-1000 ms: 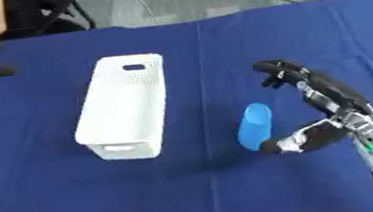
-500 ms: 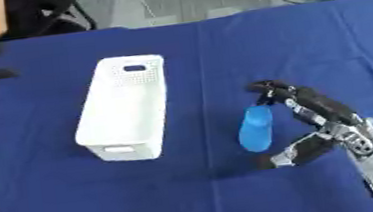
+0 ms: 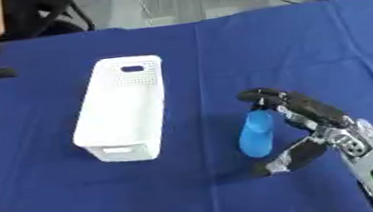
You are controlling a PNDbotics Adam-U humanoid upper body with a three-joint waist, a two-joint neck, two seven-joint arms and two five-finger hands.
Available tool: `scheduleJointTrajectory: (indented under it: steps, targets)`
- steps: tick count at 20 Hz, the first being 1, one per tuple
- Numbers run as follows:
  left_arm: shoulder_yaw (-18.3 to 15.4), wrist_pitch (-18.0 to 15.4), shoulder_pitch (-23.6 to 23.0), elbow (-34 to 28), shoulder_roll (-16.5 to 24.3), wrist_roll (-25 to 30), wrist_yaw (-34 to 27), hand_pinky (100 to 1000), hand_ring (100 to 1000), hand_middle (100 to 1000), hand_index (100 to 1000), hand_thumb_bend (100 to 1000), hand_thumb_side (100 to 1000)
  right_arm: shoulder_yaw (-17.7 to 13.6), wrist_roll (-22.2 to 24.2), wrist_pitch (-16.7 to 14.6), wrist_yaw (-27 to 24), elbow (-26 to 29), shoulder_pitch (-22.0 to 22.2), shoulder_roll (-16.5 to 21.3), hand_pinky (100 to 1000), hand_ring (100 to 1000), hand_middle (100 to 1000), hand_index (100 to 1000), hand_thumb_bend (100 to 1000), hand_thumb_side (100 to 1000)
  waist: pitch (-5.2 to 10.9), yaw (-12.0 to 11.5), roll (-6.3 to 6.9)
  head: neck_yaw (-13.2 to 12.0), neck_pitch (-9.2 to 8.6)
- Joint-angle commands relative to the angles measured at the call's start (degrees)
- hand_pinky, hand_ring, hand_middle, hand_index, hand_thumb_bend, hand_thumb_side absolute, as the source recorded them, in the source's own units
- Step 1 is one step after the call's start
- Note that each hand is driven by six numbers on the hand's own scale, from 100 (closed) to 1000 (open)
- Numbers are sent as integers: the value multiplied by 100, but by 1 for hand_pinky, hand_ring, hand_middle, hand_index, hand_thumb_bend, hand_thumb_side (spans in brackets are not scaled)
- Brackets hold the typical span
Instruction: Pick up objects on the table and place them in the box.
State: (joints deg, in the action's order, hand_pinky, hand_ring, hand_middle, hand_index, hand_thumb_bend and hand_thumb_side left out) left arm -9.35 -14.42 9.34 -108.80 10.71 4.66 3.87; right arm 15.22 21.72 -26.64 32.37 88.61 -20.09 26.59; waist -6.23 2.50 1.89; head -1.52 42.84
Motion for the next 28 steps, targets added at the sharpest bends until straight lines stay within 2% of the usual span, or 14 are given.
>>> scheduleJointTrajectory:
  steps: [1,8,14,23,28]
  targets:
    - [-2,-9,60,-87,68,17,-28,649,855,989,899,1000,912,-20,-14,-29,-7,89,-88,59,709,746,918,989,794,614,61,-3,-1,53,-61]
    - [2,-12,57,-88,69,25,-36,648,854,988,899,1000,913,-54,-32,19,-72,163,-99,112,707,743,915,986,794,611,69,3,-2,67,-82]
    - [3,-13,62,-87,69,32,-39,648,853,988,899,1000,913,-20,10,-8,-2,23,-74,84,635,704,889,977,791,565,60,4,3,80,-83]
    - [9,-15,66,-88,64,41,-44,647,851,987,899,1000,912,-3,18,-37,131,-138,-32,59,604,685,882,972,796,503,61,4,4,90,-81]
    - [15,-14,68,-89,59,49,-47,647,850,983,898,1000,914,0,33,-46,183,-144,-20,65,547,654,874,961,790,468,65,-5,0,95,-81]
